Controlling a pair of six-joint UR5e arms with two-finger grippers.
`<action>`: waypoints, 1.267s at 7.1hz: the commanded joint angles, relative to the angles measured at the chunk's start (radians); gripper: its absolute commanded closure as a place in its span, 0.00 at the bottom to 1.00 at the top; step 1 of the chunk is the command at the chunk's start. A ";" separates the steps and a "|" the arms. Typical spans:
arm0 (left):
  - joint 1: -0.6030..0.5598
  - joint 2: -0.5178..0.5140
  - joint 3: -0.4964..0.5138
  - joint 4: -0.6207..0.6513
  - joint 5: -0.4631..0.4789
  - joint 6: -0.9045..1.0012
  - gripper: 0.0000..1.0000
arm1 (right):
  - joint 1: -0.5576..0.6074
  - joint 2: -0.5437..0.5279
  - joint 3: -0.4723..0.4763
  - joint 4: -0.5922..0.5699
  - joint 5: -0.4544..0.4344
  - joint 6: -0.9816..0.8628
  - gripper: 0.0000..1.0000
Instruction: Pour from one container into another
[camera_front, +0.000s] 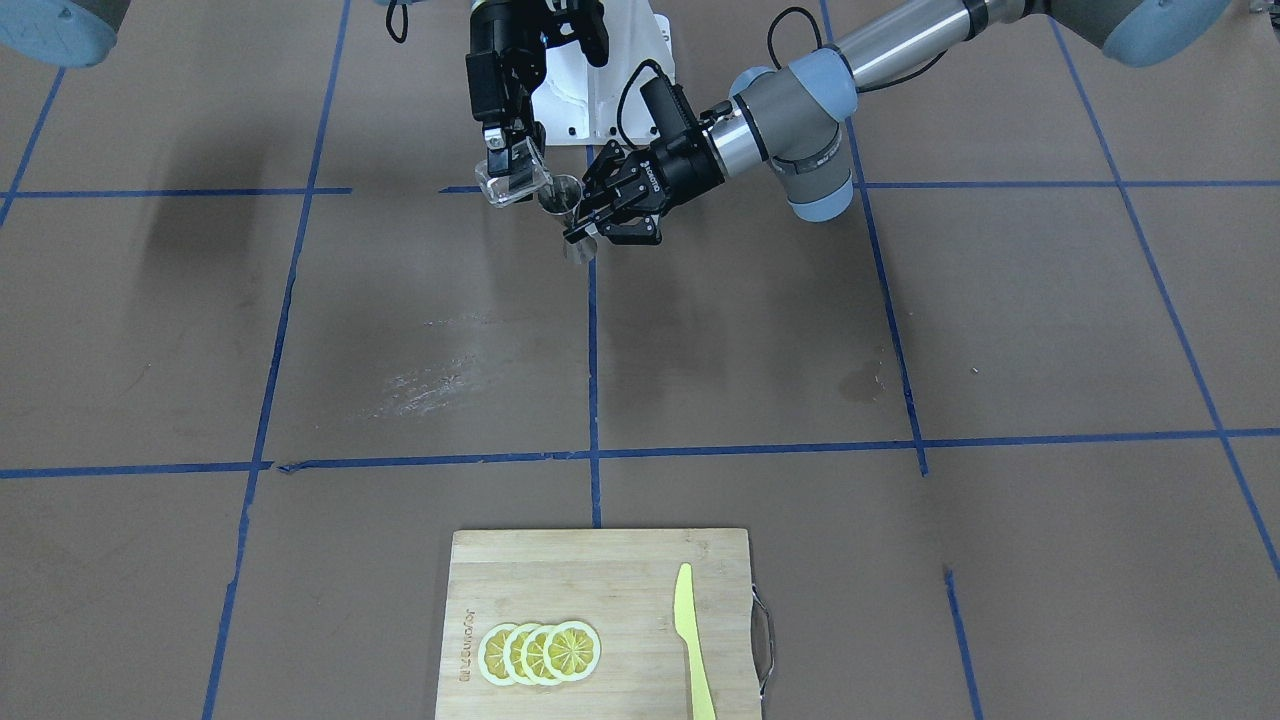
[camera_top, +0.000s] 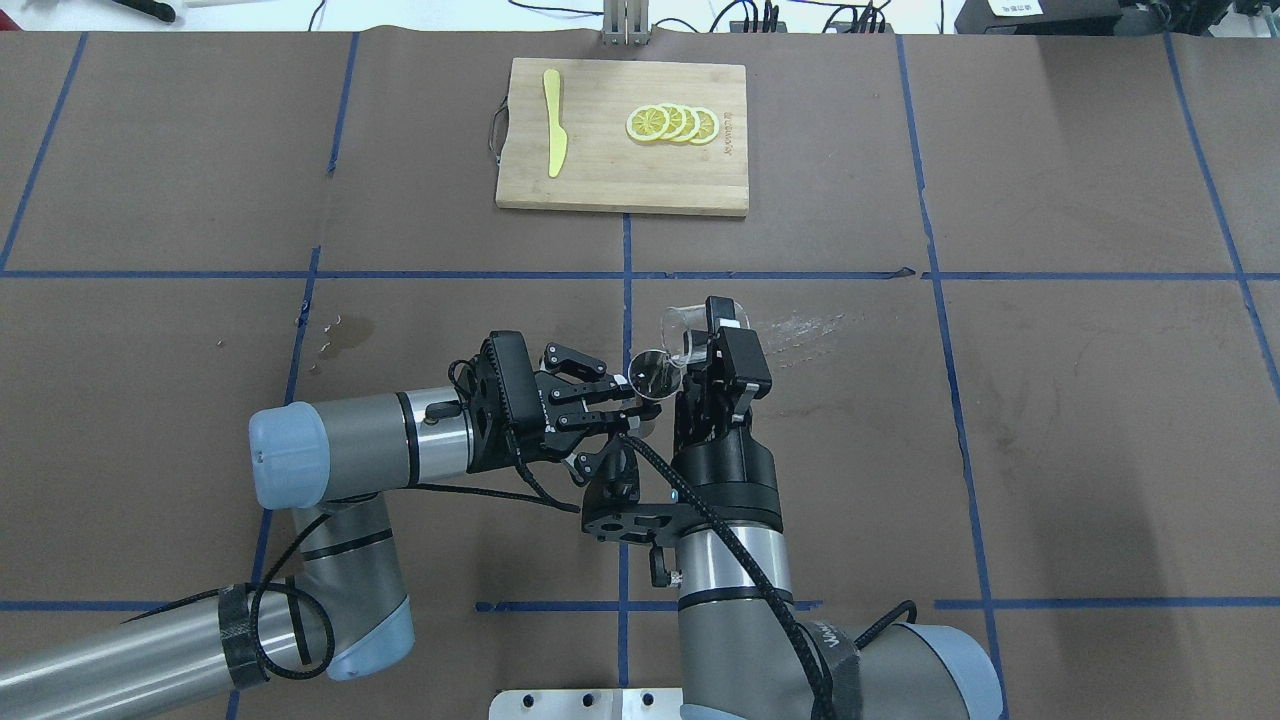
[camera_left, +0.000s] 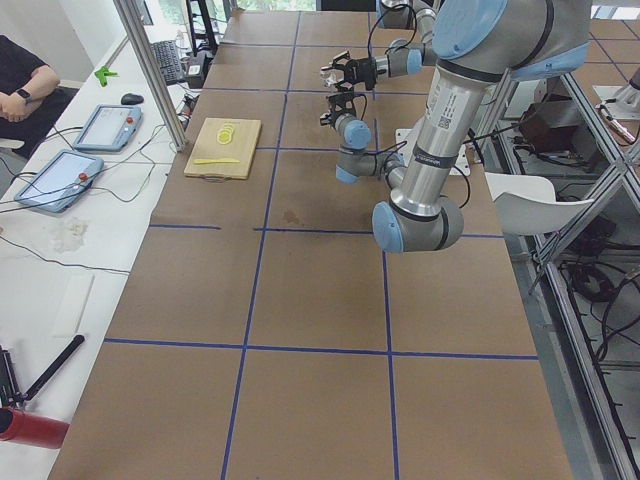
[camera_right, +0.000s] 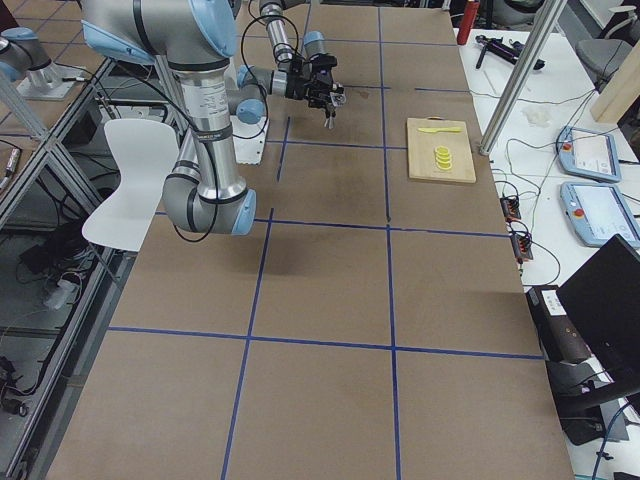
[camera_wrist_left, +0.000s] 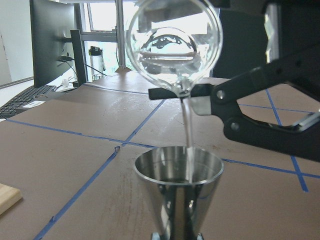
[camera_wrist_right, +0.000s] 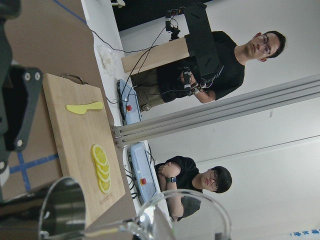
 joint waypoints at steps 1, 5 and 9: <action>0.000 0.000 0.000 0.000 0.000 0.000 1.00 | 0.000 0.005 -0.002 0.000 -0.003 -0.021 1.00; 0.002 0.000 0.000 0.000 0.000 0.000 1.00 | 0.000 0.005 -0.003 0.000 -0.014 -0.070 1.00; 0.003 0.002 0.000 0.000 0.002 0.000 1.00 | 0.000 0.009 -0.003 0.002 -0.014 -0.070 1.00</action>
